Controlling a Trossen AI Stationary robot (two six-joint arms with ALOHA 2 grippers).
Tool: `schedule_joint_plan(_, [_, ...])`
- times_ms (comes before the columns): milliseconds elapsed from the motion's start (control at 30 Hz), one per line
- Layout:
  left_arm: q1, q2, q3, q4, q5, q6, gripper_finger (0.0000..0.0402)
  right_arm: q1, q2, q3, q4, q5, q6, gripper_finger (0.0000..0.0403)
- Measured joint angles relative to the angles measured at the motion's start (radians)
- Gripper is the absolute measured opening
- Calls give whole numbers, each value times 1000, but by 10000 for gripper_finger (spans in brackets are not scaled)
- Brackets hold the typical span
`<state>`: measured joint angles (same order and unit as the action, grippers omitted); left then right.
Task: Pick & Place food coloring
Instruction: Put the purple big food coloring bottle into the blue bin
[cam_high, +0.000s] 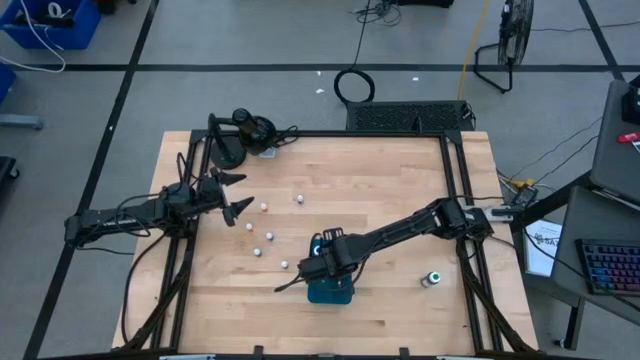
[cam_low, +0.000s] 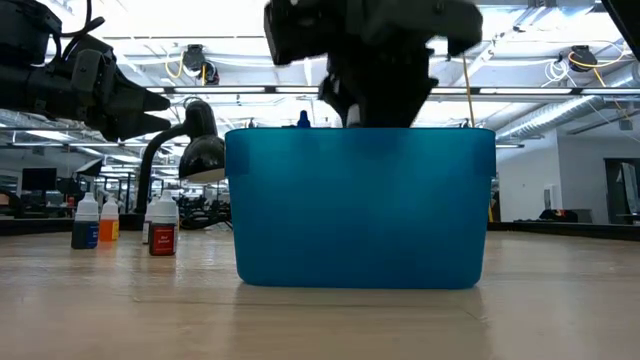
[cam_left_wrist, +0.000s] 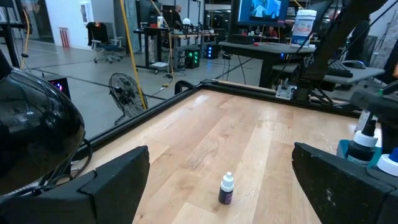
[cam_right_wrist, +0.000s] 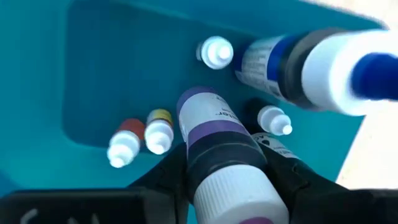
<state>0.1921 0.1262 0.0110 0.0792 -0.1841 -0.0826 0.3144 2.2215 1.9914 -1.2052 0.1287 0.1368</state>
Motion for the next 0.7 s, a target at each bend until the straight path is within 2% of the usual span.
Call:
schedule_joint_plan(367, [0, 0, 0, 0, 0, 0, 390, -7, -3, -34, 52, 4, 12, 121])
schedule_joint_plan(567, [0, 0, 0, 0, 0, 0, 390, -8, -3, -35, 58, 2, 103, 232])
schedule_joint_plan(700, [0, 0, 0, 0, 0, 0, 390, -8, -11, -37, 56, -2, 151, 265])
